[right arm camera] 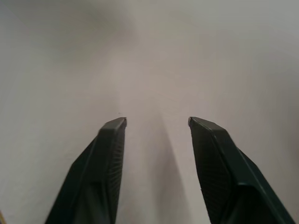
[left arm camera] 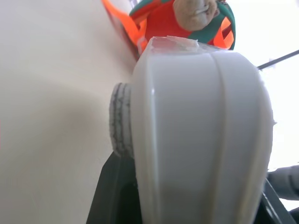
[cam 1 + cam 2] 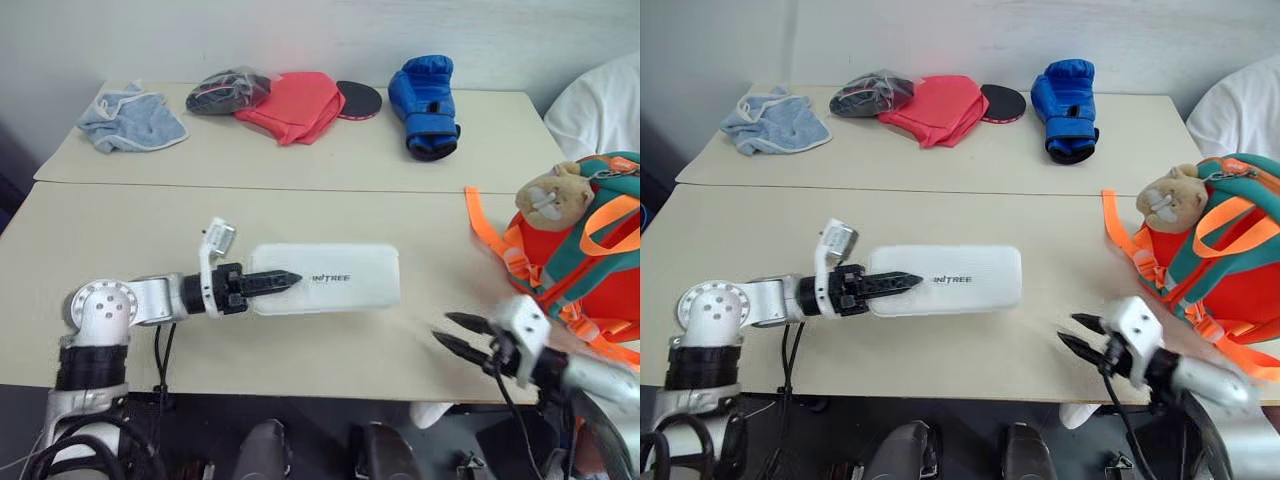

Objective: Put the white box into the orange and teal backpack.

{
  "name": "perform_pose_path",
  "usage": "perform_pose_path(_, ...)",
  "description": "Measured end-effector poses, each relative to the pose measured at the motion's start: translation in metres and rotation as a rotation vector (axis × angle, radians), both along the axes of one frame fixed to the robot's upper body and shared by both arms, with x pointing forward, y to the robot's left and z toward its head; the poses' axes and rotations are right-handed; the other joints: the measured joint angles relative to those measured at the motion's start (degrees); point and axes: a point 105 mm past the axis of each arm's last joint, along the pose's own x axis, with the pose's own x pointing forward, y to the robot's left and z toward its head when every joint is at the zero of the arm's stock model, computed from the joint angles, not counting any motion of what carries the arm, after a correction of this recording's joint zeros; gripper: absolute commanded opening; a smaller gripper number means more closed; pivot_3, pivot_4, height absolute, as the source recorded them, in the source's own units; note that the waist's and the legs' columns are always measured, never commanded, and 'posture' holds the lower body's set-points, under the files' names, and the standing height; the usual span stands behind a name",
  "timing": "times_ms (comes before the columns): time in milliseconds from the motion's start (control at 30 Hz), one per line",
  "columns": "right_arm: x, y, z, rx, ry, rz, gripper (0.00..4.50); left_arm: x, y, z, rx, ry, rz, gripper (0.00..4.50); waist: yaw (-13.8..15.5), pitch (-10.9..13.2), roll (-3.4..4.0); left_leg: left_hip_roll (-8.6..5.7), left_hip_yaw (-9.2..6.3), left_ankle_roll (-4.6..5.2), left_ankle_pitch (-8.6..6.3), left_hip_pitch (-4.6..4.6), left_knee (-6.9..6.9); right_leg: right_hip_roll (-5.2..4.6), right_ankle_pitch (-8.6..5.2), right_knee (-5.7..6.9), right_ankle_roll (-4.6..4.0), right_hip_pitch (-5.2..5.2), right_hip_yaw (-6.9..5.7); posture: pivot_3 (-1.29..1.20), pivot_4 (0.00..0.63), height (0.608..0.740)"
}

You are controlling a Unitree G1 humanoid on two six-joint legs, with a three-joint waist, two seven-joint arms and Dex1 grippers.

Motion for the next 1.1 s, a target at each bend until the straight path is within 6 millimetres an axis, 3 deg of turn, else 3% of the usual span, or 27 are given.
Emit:
perform_pose_path(67, -0.024, -0.021, -0.001, 0.029, -0.008, -0.108, 3.87, -0.003, -0.002, 0.000, 0.023, -0.189, -0.125, 1.19, 0.3, -0.3, 0.58, -0.11, 0.26, 0.06, 0.03, 0.12, -0.49, 0.02, 0.13, -0.54, 0.01, 0.06, 0.09, 0.00, 0.150, 0.740)
perform_pose_path(133, -0.041, -0.044, 0.000, -0.003, -0.034, -0.198, 4.48, 0.009, -0.013, 0.009, -0.106, -0.337, -0.121, 1.19, 1.0, -0.3, 0.76, -0.07, 0.29, 0.29, -0.03, 0.00, -0.30, -0.09, 0.20, -0.52, 0.07, 0.01, 0.17, 0.00, 0.150, 0.740)
perform_pose_path(267, -0.054, -0.085, 0.016, -0.048, -0.127, -0.373, 4.48, 0.009, -0.013, 0.010, -0.111, -0.422, -0.158, 1.19, 0.2, -0.2, 0.31, 0.00, 0.30, 0.62, 0.10, -0.01, -0.31, -0.10, 0.29, -0.57, 0.04, 0.01, 0.23, 0.00, 0.150, 0.740)
perform_pose_path(333, -0.054, -0.097, 0.020, -0.043, -0.159, -0.424, 4.48, 0.009, -0.014, 0.011, -0.146, -0.434, -0.148, 1.19, -0.3, -0.2, 0.34, 0.02, 0.35, 0.69, 0.11, 0.02, -0.36, -0.11, 0.29, -0.57, 0.04, -0.02, 0.31, 0.00, 0.150, 0.740)
perform_pose_path(433, -0.035, -0.102, 0.030, -0.019, -0.239, -0.442, 4.48, 0.008, -0.017, 0.013, -0.214, -0.420, -0.128, 1.19, -0.9, -0.2, 0.35, 0.04, 0.33, 0.71, 0.15, 0.02, -0.30, -0.11, 0.29, -0.46, 0.04, -0.05, 0.28, 0.00, 0.150, 0.740)
perform_pose_path(600, 0.024, -0.090, 0.052, 0.043, -0.324, -0.335, 4.48, 0.001, -0.017, 0.009, -0.234, -0.382, -0.120, 1.19, -1.6, -0.2, 0.37, 0.03, 0.31, 0.72, 0.20, 0.05, -0.30, -0.10, 0.29, -0.38, 0.06, -0.06, 0.25, 0.00, 0.150, 0.740)
perform_pose_path(700, 0.062, -0.076, 0.050, 0.097, -0.313, -0.274, 3.88, -0.005, -0.018, 0.003, -0.231, -0.355, -0.107, 1.19, -1.4, -0.2, 0.39, 0.04, 0.28, 0.72, 0.24, -0.02, -0.26, -0.09, 0.29, -0.34, 0.06, -0.11, 0.20, 0.00, 0.150, 0.740)
perform_pose_path(767, 0.079, -0.071, 0.048, 0.112, -0.306, -0.260, 3.11, -0.007, -0.016, 0.003, -0.230, -0.350, -0.073, 1.19, -1.3, -0.2, 0.43, 0.02, 0.25, 0.76, 0.32, -0.07, -0.20, -0.10, 0.29, -0.32, 0.06, -0.12, 0.18, 0.00, 0.150, 0.740)
perform_pose_path(900, 0.099, -0.064, 0.050, 0.140, -0.333, -0.277, 1.83, -0.001, 0.000, 0.005, -0.252, -0.354, 0.103, 1.19, -1.3, -0.2, 0.42, -0.02, 0.20, 0.83, 0.34, -0.08, -0.10, -0.17, 0.33, -0.30, 0.15, -0.05, 0.15, 0.00, 0.150, 0.740)
perform_pose_path(1067, 0.113, -0.005, 0.049, 0.200, -0.347, -0.061, 0.13, 0.021, 0.021, 0.032, -0.379, -0.403, 0.336, 1.19, -1.5, -0.2, 0.41, -0.01, 0.16, 0.80, 0.36, -0.07, -0.11, -0.16, 0.34, -0.09, 0.17, -0.11, 0.13, 0.00, 0.150, 0.740)
perform_pose_path(1100, 0.113, 0.009, 0.051, 0.210, -0.347, -0.002, 0.02, 0.025, 0.028, 0.037, -0.391, -0.416, 0.384, 1.19, -1.6, -0.2, 0.41, 0.00, 0.17, 0.77, 0.36, -0.07, -0.13, -0.14, 0.34, -0.04, 0.17, -0.13, 0.13, 0.00, 0.150, 0.740)
